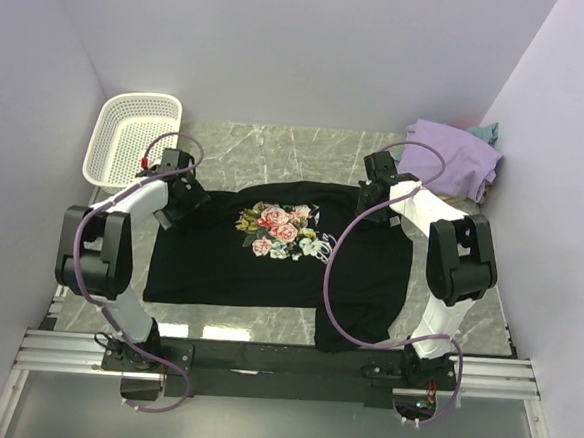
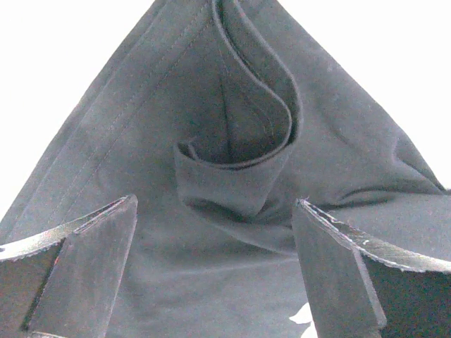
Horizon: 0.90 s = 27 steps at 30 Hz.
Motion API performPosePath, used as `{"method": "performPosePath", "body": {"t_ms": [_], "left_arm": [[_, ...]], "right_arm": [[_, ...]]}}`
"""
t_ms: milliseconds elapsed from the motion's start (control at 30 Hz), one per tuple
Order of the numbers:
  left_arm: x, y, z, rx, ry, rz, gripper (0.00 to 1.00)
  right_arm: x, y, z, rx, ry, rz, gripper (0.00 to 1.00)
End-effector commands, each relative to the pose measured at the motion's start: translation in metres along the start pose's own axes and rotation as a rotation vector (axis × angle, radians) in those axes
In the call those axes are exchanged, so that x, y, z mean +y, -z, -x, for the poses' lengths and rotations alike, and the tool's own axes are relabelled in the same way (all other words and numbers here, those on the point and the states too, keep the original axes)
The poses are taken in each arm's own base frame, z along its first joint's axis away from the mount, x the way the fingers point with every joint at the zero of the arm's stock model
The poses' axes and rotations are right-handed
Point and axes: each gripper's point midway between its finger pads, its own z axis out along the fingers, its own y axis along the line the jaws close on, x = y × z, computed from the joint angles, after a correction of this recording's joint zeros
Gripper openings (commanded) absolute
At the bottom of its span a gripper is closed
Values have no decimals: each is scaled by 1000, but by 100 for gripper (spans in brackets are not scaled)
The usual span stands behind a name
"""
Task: Fold and stack the t-shirts
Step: Fold the tshirt
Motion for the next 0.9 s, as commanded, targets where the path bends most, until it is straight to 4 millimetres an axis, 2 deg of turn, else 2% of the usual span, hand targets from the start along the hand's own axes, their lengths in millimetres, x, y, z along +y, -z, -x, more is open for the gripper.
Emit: {"method": "performPosePath", "body": {"t_ms": [0, 167, 267, 367, 400, 500, 600, 733, 867], "left_arm": [[-8, -5, 15, -37, 17, -7, 95], [-10, -12, 18, -43, 26, -16, 89], [-14, -16, 22, -58, 31, -27, 77], [-15, -17, 29, -70, 28, -19, 57], [-16, -16, 32, -75, 27, -16, 37], [-16, -14, 39, -90, 33, -13, 7], [-19, -7, 46, -107, 31, -20, 1], [-23, 4, 58, -141, 23, -29, 1], [-24, 9, 66, -159, 19, -38, 1]], "right_arm": [[11, 4, 16, -37, 18, 32, 10], [8, 4, 15, -37, 20, 23, 11], [8, 2, 15, -33, 20, 25, 10], [8, 2, 14, -31, 20, 24, 10], [8, 2, 13, -32, 19, 23, 10], [-2, 4, 14, -54, 3, -22, 10], [-18, 9, 18, -79, -33, -69, 11], [-35, 15, 24, -104, -93, -74, 14], [-48, 11, 31, -113, -123, -85, 18]]}}
